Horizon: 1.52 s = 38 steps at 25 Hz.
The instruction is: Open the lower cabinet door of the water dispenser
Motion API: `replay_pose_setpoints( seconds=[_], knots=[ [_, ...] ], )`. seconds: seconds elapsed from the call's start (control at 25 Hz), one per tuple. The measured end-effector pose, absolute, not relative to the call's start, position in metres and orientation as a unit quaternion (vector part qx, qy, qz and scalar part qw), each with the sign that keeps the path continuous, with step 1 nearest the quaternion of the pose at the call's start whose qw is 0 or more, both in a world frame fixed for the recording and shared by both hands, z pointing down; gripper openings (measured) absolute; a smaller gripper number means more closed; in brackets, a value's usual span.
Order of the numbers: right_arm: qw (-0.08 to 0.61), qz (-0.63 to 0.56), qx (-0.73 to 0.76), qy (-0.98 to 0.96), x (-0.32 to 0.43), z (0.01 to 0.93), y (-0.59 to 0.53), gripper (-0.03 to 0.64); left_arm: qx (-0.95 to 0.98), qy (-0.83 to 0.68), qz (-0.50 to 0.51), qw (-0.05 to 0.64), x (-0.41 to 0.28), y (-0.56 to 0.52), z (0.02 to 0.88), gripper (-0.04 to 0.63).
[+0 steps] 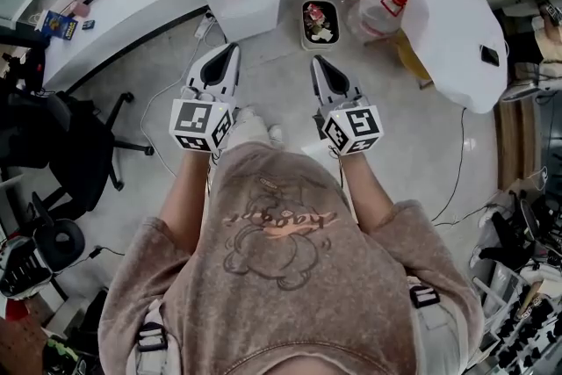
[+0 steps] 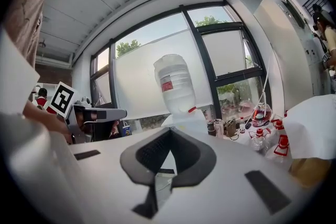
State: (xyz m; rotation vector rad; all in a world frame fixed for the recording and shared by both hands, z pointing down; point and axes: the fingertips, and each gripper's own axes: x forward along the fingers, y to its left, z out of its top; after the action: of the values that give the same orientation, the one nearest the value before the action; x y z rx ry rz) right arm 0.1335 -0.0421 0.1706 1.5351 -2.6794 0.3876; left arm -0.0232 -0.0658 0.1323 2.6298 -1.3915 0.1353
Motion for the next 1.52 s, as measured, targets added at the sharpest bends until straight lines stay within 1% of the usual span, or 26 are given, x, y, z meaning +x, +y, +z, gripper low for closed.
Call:
replay_pose_setpoints(
  seconds=[0.36, 0.88, 1.16, 1.52],
  knots=[
    [0.020, 0.138, 0.492, -0.859, 0.115, 0.178, -0.083, 0.005, 0.880, -0.462, 0.052, 0.096, -0.038, -0.108, 0.146, 0.012],
    [0.034, 0.155, 0.494, -0.855, 0.091, 0.217, -0.156, 0.006, 0.883, -0.454, 0.055, 0.106, -0.062, -0.180, 0.185, 0.014],
    [0.038, 0.159, 0.488, -0.857, 0.079, 0.262, -0.190, 0.005, 0.881, -0.456, 0.054, 0.113, -0.068, -0.209, 0.227, 0.013],
    [0.031, 0.151, 0.470, -0.869, 0.085, 0.347, -0.221, 0.005, 0.875, -0.471, 0.044, 0.102, -0.068, -0.232, 0.303, 0.013]
  ],
)
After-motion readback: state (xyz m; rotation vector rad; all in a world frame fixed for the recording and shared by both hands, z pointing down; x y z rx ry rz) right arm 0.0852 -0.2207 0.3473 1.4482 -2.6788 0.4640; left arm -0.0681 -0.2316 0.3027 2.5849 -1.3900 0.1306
